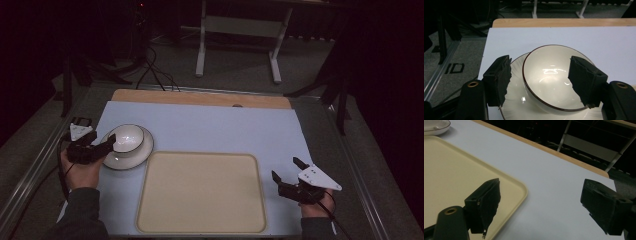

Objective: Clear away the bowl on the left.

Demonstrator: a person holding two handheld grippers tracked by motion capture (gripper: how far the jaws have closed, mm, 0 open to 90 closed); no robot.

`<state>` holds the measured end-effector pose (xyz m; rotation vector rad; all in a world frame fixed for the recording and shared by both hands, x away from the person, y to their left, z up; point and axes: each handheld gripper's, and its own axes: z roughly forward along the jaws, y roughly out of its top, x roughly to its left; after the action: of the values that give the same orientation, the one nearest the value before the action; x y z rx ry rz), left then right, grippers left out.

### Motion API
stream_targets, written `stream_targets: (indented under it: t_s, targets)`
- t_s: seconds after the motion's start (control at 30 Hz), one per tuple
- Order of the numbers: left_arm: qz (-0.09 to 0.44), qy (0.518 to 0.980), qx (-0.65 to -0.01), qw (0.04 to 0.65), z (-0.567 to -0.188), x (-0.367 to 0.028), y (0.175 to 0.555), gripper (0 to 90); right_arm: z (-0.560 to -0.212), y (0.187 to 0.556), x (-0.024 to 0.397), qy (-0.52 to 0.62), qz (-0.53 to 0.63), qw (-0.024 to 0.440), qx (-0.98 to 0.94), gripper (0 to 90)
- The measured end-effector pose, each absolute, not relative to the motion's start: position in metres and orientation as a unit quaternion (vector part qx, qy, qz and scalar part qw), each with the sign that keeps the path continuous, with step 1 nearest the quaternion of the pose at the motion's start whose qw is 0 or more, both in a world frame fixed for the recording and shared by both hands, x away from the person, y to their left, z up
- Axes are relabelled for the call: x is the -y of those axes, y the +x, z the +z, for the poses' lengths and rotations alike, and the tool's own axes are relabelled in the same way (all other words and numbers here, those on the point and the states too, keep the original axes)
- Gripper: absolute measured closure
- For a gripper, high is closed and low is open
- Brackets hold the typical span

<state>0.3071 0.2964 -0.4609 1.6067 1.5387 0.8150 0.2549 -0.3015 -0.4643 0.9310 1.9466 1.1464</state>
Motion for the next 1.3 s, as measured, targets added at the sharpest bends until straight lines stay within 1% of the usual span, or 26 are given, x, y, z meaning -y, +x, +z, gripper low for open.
stream_targets:
  t_s: [0.17, 0.33, 0.5, 0.73, 0.97, 1.3]
  targets:
    - [0.314, 0.631, -0.611, 0.362, -0.468, -0.300, 0.316, 35.7, -0.464, 0.255, 0.301, 0.355, 0.446, 0.341, -0.748, 15.8]
    - [0.291, 0.624, -0.627, 0.365, -0.473, -0.303, 0.325, 37.4, -0.464, 0.255, 0.301, 0.354, 0.445, 0.343, -0.748, 15.8]
    - [0.284, 0.621, -0.639, 0.355, -0.478, -0.305, 0.330, 38.5, -0.463, 0.254, 0.302, 0.354, 0.445, 0.345, -0.747, 15.8]
    - [0.273, 0.623, -0.651, 0.337, -0.486, -0.307, 0.338, 38.1, -0.463, 0.255, 0.301, 0.352, 0.447, 0.343, -0.747, 15.8]
    - [0.262, 0.622, -0.657, 0.336, -0.491, -0.306, 0.344, 38.5, -0.463, 0.255, 0.301, 0.351, 0.446, 0.345, -0.747, 15.8]
    - [0.233, 0.625, -0.670, 0.326, -0.502, -0.305, 0.352, 47.5, -0.462, 0.254, 0.303, 0.354, 0.449, 0.347, -0.744, 15.8]
